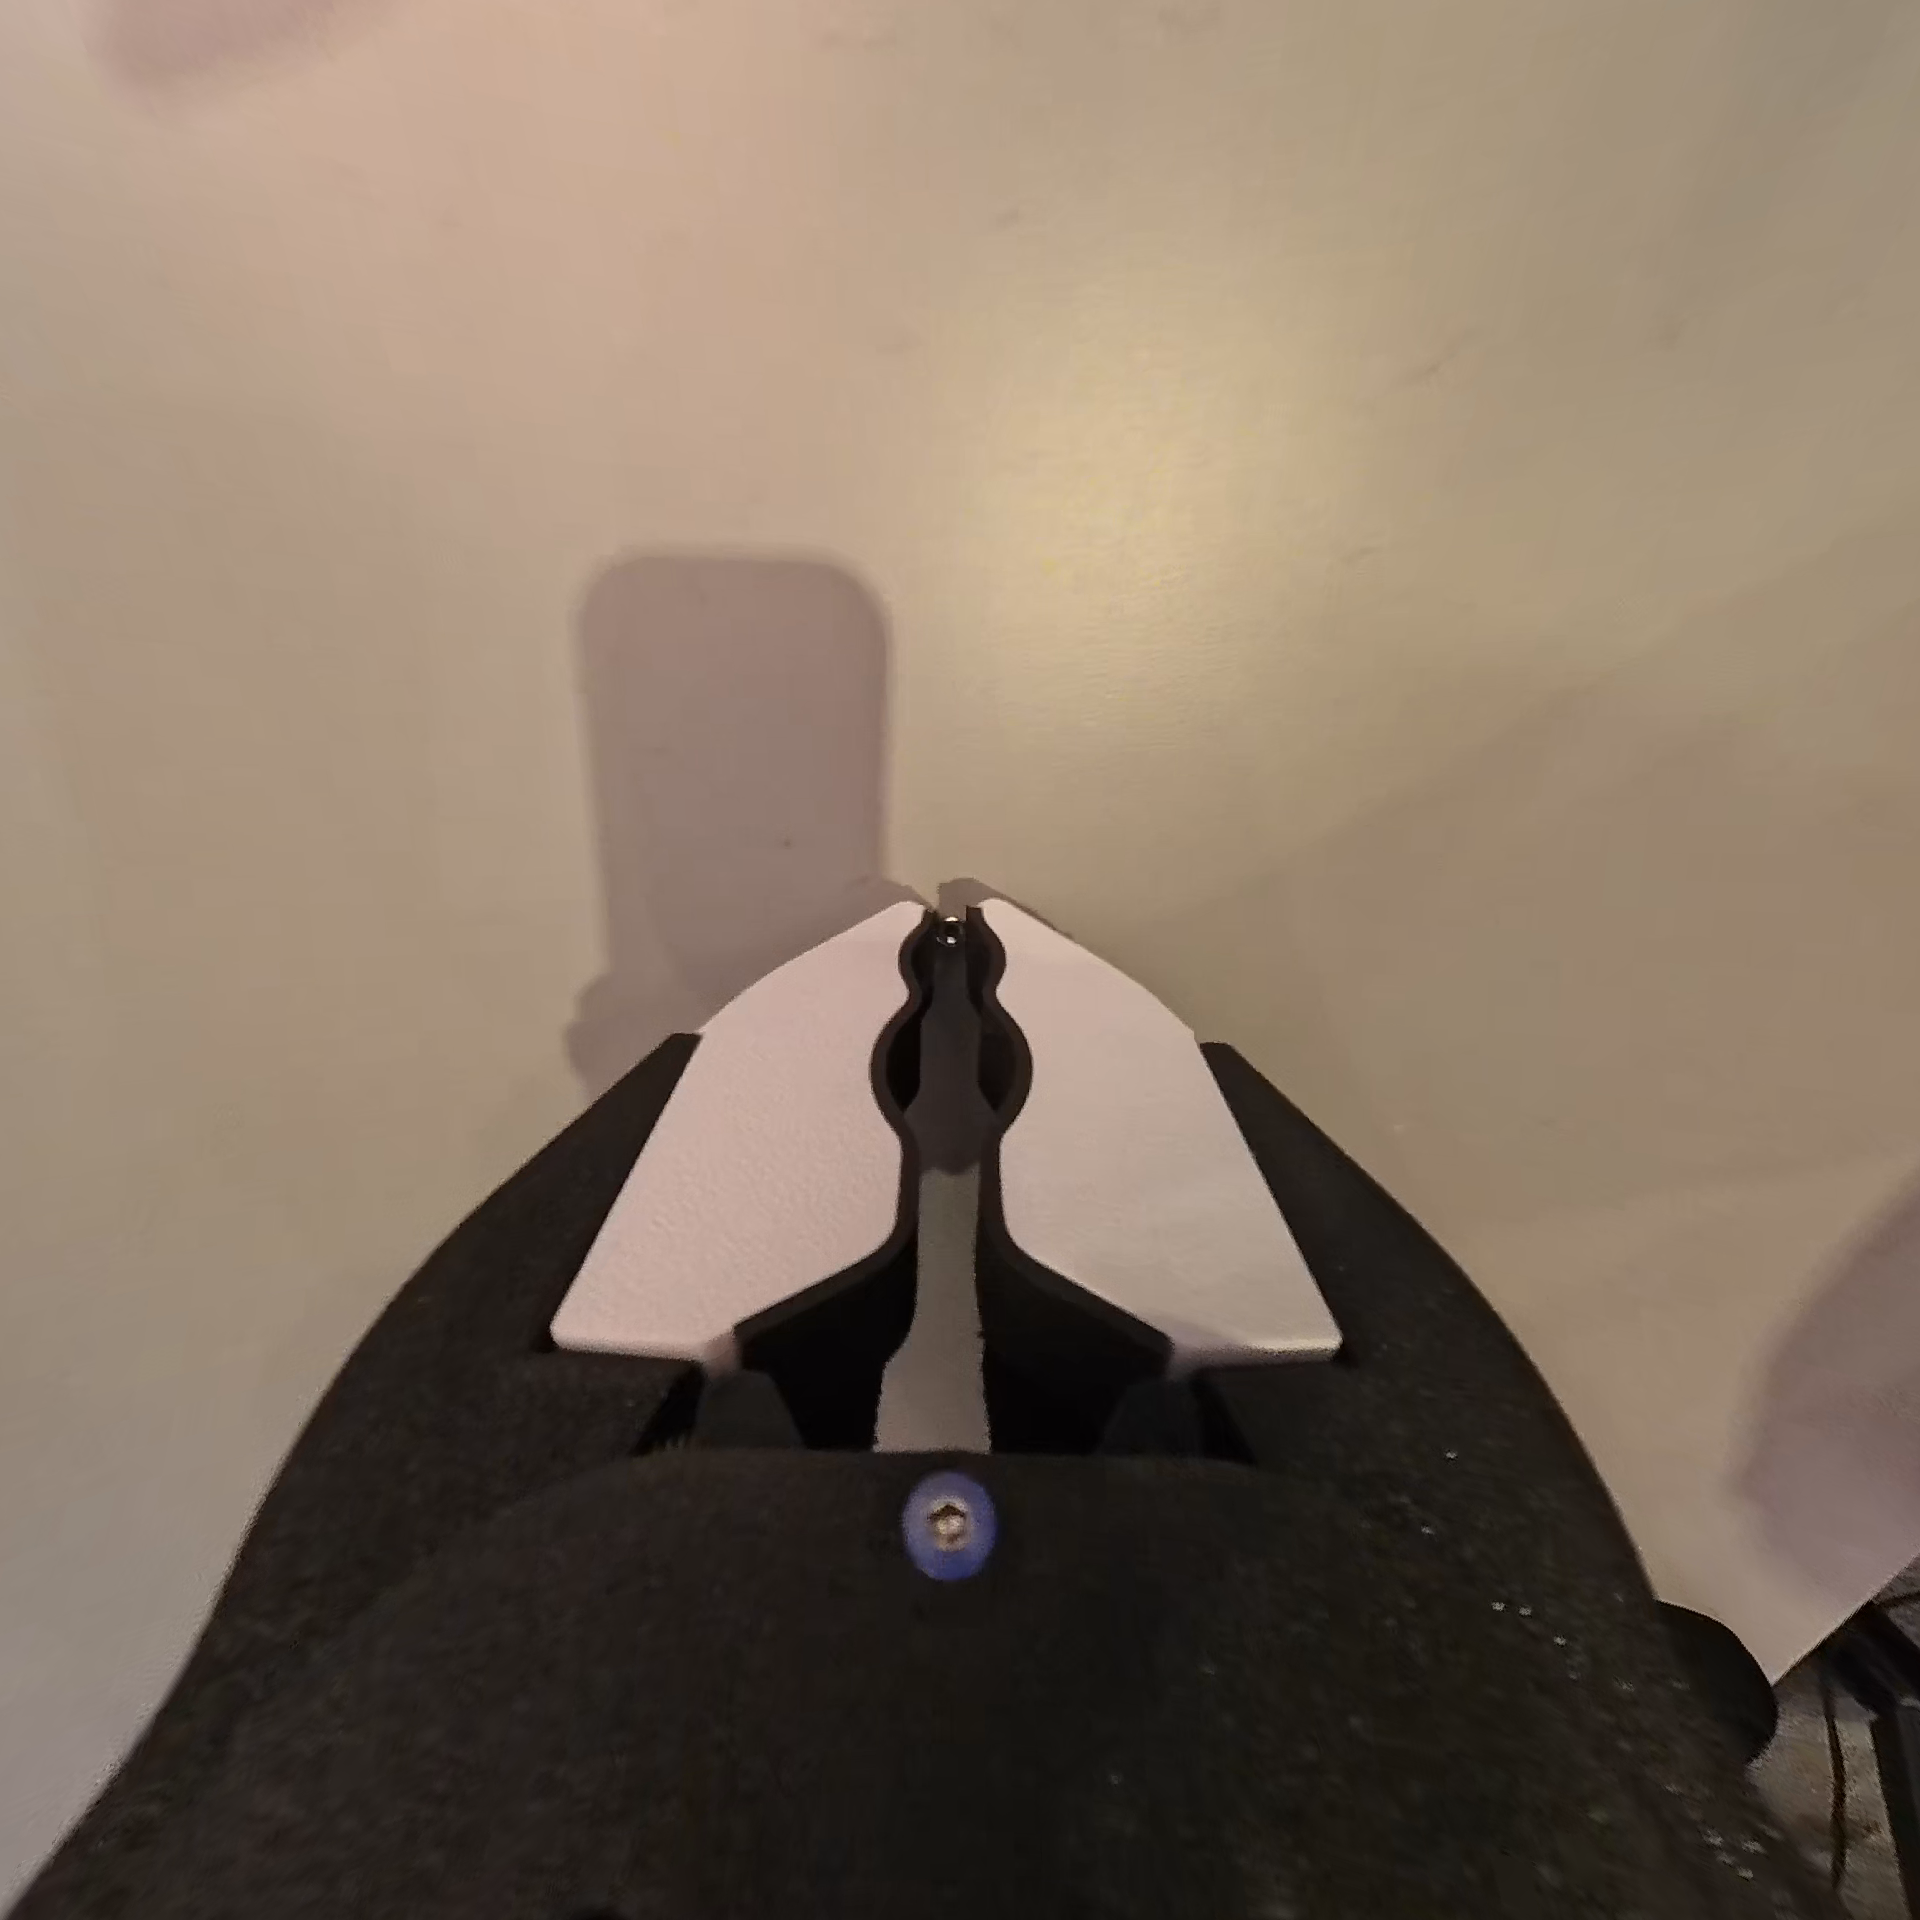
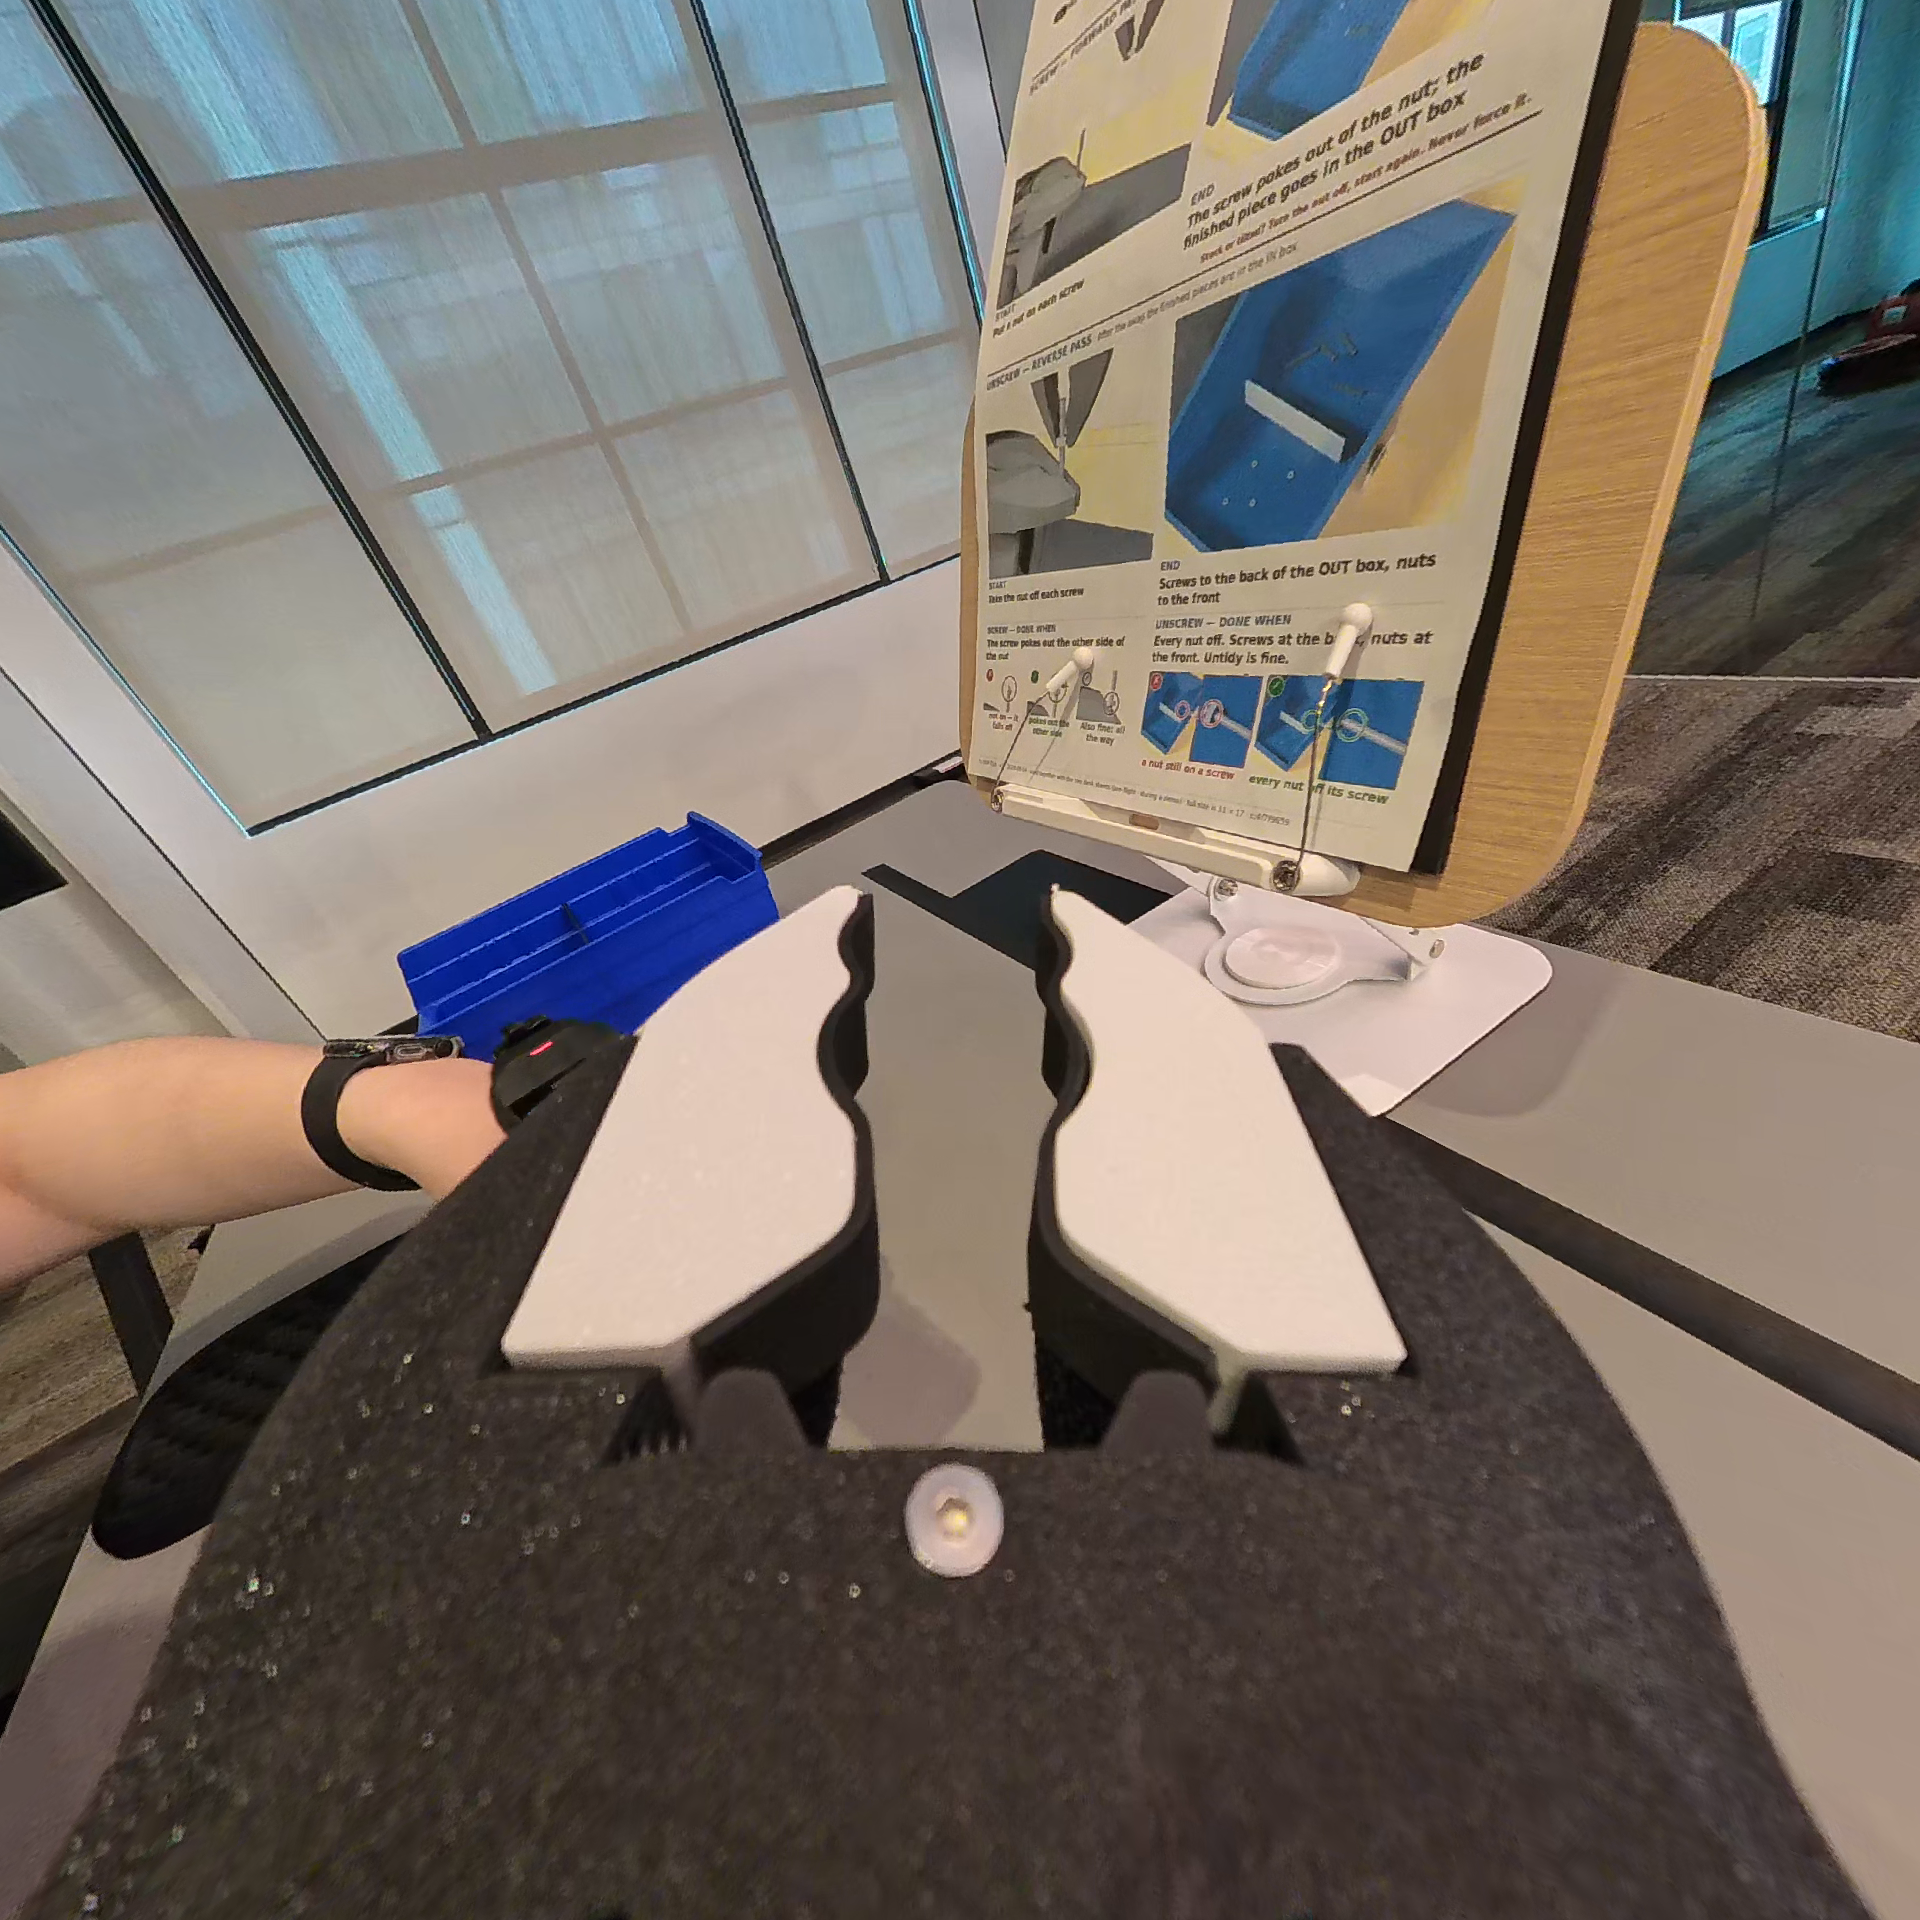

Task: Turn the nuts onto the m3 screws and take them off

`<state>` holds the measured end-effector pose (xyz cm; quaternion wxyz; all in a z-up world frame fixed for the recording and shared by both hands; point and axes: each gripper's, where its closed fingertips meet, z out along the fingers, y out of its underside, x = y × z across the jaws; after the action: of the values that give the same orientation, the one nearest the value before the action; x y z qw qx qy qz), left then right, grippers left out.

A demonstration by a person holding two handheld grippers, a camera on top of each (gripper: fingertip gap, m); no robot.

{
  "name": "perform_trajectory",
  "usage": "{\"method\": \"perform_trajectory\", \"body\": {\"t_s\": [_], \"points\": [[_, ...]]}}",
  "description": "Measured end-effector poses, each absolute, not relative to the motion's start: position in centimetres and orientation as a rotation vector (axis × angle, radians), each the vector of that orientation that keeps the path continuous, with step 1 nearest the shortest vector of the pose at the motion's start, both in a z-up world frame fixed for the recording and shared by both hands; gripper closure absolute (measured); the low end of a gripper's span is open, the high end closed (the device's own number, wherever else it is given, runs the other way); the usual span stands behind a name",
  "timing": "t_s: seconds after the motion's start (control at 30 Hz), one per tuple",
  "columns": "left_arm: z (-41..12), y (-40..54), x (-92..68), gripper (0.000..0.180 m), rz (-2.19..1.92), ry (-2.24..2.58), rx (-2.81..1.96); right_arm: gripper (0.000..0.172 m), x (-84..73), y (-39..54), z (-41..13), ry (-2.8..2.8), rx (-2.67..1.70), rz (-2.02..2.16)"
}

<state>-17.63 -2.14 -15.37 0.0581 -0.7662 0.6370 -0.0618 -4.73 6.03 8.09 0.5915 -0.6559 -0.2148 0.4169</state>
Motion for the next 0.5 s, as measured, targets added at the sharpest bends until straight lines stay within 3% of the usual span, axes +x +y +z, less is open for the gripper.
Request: {"method": "perform_trajectory", "body": {"t_s": [0.2, 0.33, 0.5], "points": [[-15.3, -2.1, -17.6, 0.175, -0.222, 1.909, -2.348, 0.143, -4.7, 6.0, 8.1, -0.499, -1.524, 0.976], [-14.7, -2.1, -17.5, 0.157, -0.273, 1.889, -2.348, 0.142, -4.5, 6.1, 7.9, -0.493, -1.529, 0.982], [-7.5, 0.8, -19.0, 0.159, -0.245, 1.708, -2.224, 0.143, -3.9, 6.0, 8.0, -0.476, -1.521, 0.982]]}}
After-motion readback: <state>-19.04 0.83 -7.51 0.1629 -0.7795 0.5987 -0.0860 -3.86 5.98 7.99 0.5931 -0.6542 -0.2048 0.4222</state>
